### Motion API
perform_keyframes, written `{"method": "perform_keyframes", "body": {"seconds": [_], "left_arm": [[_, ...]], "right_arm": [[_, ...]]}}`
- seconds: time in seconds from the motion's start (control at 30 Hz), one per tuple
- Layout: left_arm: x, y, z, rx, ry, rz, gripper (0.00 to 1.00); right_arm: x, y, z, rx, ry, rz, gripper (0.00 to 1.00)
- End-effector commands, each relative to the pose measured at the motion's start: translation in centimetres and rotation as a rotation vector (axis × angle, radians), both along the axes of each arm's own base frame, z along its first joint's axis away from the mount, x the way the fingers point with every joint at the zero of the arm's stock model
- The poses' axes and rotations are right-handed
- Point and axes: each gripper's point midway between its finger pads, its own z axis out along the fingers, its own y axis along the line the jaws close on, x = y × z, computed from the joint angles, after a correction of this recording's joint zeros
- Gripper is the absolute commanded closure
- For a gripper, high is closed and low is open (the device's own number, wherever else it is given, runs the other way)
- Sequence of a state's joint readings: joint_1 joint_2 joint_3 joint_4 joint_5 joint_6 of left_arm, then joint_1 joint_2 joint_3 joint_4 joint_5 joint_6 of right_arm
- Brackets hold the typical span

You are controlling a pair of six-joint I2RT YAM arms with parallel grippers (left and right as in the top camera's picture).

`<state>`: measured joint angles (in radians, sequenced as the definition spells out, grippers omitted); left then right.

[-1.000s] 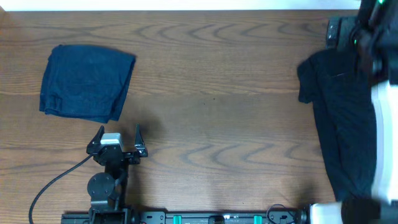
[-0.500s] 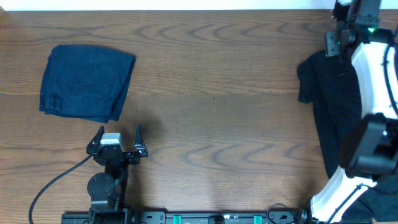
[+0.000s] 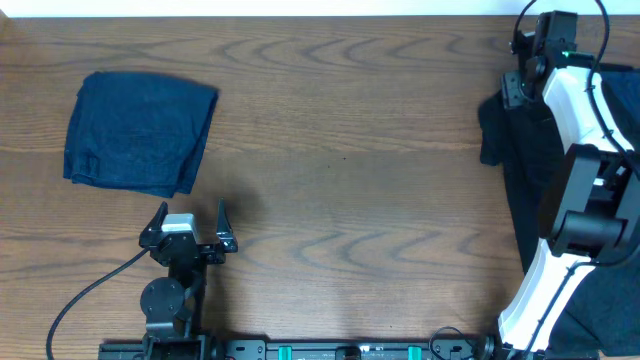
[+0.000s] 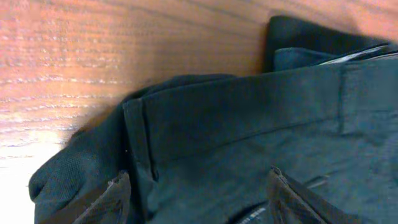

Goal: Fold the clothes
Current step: 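Reach the right gripper into the black clothing pile and grasp the waistband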

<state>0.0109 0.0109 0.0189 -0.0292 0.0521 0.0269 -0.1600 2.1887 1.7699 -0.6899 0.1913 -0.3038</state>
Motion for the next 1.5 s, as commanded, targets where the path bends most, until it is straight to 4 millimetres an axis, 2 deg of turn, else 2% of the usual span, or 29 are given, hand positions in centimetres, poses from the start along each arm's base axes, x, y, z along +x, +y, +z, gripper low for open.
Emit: {"method": "perform_keyframes", "body": {"seconds": [0.0,0.3,0.5,0.67,0.83,1.03,1.17,1.23,1.4,1.47], "left_arm": [[-0.1,0.1,-1.5,0.008,0.046,0.007,0.02],[-0.1,0.1,-1.5,0.008,0.046,0.007,0.02],[-0.1,0.1,-1.5,0.007,0.046,0.007,0.02],[-0.1,0.1,-1.5,0.007,0.046,0.007,0.02],[-0.1,0.1,-1.5,0.007,0.046,0.007,0.02],[-0.1,0.1,-1.5,0.007,0.046,0.007,0.02],[-0.1,0.1,-1.5,0.008,0.046,0.007,0.02],[-0.1,0.1,-1.5,0.008,0.046,0.007,0.02],[-0.1,0.1,-1.5,0.008,0.046,0.007,0.02],[-0.1,0.1,-1.5,0.008,0.046,0.007,0.02]], "right_arm": [[0.1,0.1,-1.7,0.014,0.031,0.015,0.31],[-0.3,1.0,-4.3,0.065,0.08,0.033,0.36],[-0.9,1.0,-7.0,0.075,0.134,0.031,0.38],[-0.9,1.1,-7.5,0.079,0.141,0.032,0.48],[-0.7,1.1,-7.3,0.077,0.13,0.032,0.61],[-0.1,1.1,-6.5,0.076,0.099,0.034,0.59],[0.7,1.0,-4.9,0.072,0.051,0.03,0.58],[1.0,1.0,-3.9,0.075,0.028,0.034,0.64],[1.5,1.4,-1.3,0.09,-0.024,0.042,0.99],[1.5,1.4,-0.8,0.09,-0.032,0.039,0.99]]}}
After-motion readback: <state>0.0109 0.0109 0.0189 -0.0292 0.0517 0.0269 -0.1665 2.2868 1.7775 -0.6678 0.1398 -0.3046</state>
